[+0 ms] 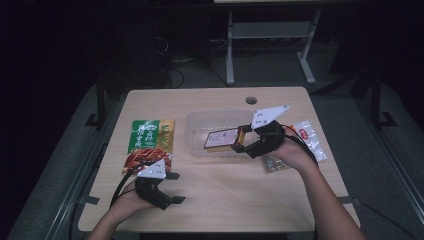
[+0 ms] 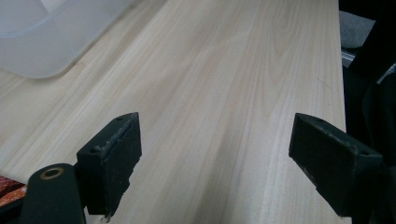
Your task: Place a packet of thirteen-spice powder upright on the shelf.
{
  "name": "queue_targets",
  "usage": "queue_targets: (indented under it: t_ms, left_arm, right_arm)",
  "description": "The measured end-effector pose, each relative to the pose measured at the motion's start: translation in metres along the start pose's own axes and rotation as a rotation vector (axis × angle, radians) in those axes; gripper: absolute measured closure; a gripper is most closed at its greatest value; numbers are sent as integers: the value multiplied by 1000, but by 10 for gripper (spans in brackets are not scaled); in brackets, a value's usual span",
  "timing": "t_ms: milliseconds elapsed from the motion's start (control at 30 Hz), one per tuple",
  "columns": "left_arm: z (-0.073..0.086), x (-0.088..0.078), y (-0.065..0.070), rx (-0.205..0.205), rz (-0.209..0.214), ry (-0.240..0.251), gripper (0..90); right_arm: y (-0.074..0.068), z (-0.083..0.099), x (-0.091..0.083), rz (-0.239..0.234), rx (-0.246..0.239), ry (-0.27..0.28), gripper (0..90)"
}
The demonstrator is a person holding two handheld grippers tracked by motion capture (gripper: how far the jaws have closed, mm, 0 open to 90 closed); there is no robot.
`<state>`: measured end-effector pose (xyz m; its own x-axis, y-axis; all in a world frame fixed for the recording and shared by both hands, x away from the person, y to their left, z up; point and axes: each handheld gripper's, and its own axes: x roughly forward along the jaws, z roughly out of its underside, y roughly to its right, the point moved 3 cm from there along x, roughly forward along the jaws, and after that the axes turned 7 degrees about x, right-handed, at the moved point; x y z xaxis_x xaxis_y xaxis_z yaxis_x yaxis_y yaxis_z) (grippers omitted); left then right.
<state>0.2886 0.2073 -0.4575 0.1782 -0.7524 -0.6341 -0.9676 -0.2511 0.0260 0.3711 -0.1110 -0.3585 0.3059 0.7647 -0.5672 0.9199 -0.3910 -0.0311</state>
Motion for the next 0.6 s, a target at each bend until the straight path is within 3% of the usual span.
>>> queue_targets:
  t_ms: [367,500,600]
  left_arm:
    - [1,1,-1,0,9,8,167]
    - [1,1,-1,2,16,2,167]
    - [1,2,-2,4,23,3,167]
  right_arm:
    - [17,-32,14,24,-38,-44,319]
    - [21,-41,22,13,-66,-69,318]
    - [22,-48,29,4,-61,-96,318]
